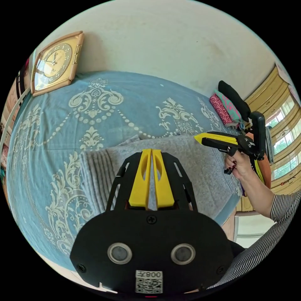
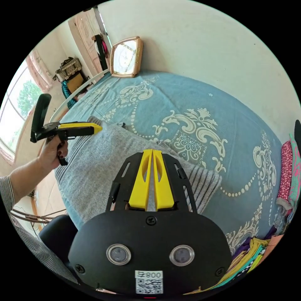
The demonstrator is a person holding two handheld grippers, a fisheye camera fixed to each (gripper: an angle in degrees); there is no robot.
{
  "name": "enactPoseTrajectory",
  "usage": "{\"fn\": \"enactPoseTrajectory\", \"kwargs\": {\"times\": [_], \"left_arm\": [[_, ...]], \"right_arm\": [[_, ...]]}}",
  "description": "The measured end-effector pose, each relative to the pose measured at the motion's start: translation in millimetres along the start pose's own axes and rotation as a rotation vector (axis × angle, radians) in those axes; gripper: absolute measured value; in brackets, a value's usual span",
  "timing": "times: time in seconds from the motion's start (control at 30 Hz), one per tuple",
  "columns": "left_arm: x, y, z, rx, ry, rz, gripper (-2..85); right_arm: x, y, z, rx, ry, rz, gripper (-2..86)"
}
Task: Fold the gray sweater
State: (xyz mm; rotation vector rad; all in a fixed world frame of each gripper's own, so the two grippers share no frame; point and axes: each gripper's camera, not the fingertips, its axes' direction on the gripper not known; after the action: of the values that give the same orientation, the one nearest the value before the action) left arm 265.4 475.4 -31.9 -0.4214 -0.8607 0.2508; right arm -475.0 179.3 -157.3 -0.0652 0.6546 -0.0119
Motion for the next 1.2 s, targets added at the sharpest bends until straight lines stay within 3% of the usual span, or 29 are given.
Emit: {"fn": "enactPoseTrajectory", "kwargs": {"times": [0.07, 0.13, 0.2, 0.33, 0.43, 0.57, 0.77, 0.83, 0.97, 1.1, 1.2], "left_arm": [[6.0, -11.4, 31.1, -0.09, -0.07, -0.02, 0.1], [5.5, -13.8, 36.5, -0.069, -0.049, -0.024, 0.1], [3.1, -16.1, 34.6, -0.078, -0.017, -0.048, 0.1], [-5.5, -2.4, 8.2, 0.025, -0.13, -0.065, 0.2], [-30.3, 7.7, 20.4, -0.03, -0.212, -0.168, 0.2], [-46.0, 9.7, 32.4, -0.02, -0.11, -0.251, 0.2], [-20.0, 10.4, 31.4, 0.036, -0.157, -0.142, 0.2], [-25.1, 12.3, 48.1, -0.026, -0.171, -0.158, 0.2], [-39.4, 19.0, 48.4, 0.022, -0.077, -0.215, 0.1], [-34.0, 23.3, 44.7, 0.106, 0.046, -0.172, 0.2], [-22.7, 9.0, 67.2, 0.078, 0.141, -0.112, 0.2]], "right_arm": [[-5.8, -7.8, 20.4, -0.05, 0.019, -0.004, 0.1], [-4.8, -10.4, 51.4, -0.123, 0.03, 0.008, 0.1], [0.0, -12.1, 46.1, -0.126, -0.005, 0.024, 0.1], [20.0, 9.7, -3.3, -0.024, 0.033, 0.034, 0.1], [67.2, 34.9, -11.0, -0.014, 0.061, 0.166, 0.0], [107.0, 47.3, 13.9, -0.059, -0.039, 0.248, 0.0], [110.6, 60.3, -28.4, 0.065, 0.019, 0.225, 0.0], [133.4, 67.8, -3.8, -0.009, 0.007, 0.278, 0.0], [147.4, 69.3, 4.3, -0.026, -0.028, 0.274, 0.0], [129.7, 59.8, -19.0, 0.104, -0.084, 0.191, 0.0], [103.0, 32.6, 15.4, 0.046, -0.168, 0.081, 0.0]]}}
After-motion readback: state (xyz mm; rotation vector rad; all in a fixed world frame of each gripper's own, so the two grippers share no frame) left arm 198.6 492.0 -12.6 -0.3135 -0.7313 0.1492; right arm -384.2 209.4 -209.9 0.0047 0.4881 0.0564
